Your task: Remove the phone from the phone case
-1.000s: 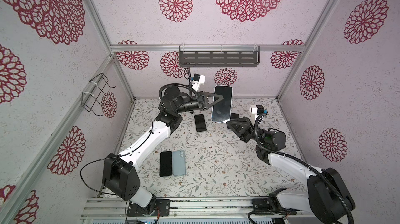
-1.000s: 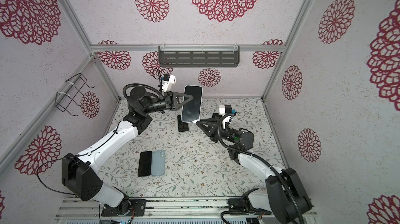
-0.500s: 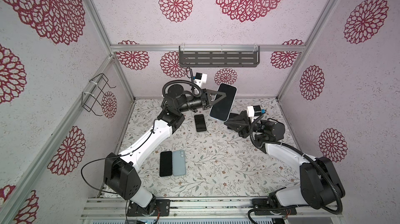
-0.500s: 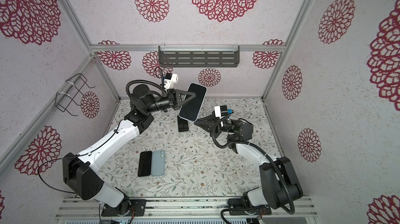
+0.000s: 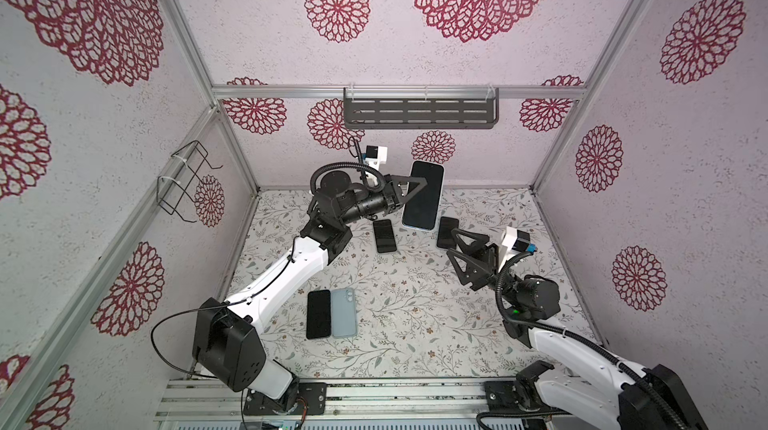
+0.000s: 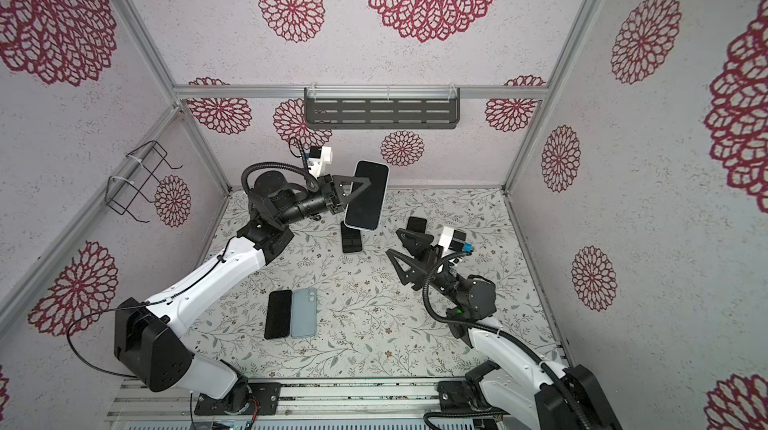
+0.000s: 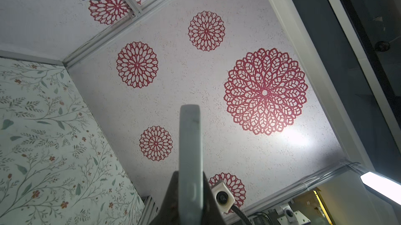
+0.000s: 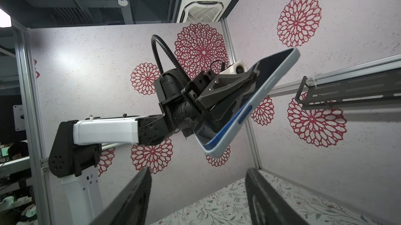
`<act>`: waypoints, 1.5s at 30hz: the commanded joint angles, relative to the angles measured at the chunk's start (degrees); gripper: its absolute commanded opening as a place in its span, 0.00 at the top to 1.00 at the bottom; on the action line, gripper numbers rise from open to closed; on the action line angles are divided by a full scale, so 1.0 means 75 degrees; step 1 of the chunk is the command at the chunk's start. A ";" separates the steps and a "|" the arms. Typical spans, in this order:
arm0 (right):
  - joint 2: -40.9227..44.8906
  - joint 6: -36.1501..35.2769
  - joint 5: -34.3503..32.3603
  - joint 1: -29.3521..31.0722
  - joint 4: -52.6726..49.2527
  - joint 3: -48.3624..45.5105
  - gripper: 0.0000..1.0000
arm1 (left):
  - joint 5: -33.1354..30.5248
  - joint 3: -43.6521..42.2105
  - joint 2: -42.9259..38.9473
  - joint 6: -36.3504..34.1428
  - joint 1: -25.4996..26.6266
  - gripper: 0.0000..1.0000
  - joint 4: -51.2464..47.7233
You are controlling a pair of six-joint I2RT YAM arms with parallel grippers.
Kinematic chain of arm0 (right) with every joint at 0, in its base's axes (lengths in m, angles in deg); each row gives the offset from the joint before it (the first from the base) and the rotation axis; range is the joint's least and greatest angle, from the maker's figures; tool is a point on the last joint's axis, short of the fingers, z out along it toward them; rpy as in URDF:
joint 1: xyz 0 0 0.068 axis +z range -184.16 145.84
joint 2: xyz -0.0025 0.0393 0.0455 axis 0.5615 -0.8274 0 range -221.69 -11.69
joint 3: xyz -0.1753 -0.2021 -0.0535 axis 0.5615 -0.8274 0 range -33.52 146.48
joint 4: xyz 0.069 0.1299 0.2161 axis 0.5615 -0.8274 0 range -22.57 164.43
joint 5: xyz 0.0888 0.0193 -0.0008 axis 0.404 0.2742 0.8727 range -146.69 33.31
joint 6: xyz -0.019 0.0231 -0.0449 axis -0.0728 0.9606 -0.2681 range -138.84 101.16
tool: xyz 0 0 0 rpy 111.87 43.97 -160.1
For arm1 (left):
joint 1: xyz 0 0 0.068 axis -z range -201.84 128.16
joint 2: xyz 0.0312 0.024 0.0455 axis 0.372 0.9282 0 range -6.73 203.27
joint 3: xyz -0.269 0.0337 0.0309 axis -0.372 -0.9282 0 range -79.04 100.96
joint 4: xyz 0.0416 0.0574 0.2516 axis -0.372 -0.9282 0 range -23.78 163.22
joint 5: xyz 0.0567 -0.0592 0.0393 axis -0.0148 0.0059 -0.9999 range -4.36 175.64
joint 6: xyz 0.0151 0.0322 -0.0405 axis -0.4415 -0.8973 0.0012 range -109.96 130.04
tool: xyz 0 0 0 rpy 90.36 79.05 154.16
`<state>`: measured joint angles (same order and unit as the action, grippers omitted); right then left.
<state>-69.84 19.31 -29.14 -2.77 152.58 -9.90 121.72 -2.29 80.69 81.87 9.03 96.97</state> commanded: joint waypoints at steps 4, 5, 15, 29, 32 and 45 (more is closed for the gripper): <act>-0.0585 0.0979 -0.1049 0.0336 -0.0207 0.0575 0.25 | -0.1076 -0.0285 -0.0207 0.0278 0.0216 1.00 0.1614; -0.0732 0.1107 -0.1044 0.0337 -0.0107 0.0631 0.26 | -0.1106 -0.0274 -0.0199 0.0260 0.0257 1.00 0.1614; -0.1615 0.1880 -0.1195 0.0349 0.0837 0.0835 0.27 | -0.1095 -0.0347 -0.0209 0.0190 0.0477 1.00 0.1637; -0.1923 0.2278 -0.0990 0.0361 0.1415 0.0976 0.27 | -0.1152 -0.0461 -0.0175 0.0202 0.0477 1.00 0.1720; -0.1967 0.2302 -0.1035 0.0368 0.1491 0.0970 0.28 | -0.1112 -0.0437 -0.0155 0.0196 0.0493 1.00 0.1709; -0.2089 0.2473 -0.0920 0.0571 0.1829 0.1016 0.29 | -0.1201 -0.0507 -0.0155 0.0155 0.0472 1.00 0.1708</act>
<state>-85.36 36.97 -36.53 0.84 161.00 -4.35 113.35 -5.92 80.67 83.14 12.40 105.87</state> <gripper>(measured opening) 0.714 0.129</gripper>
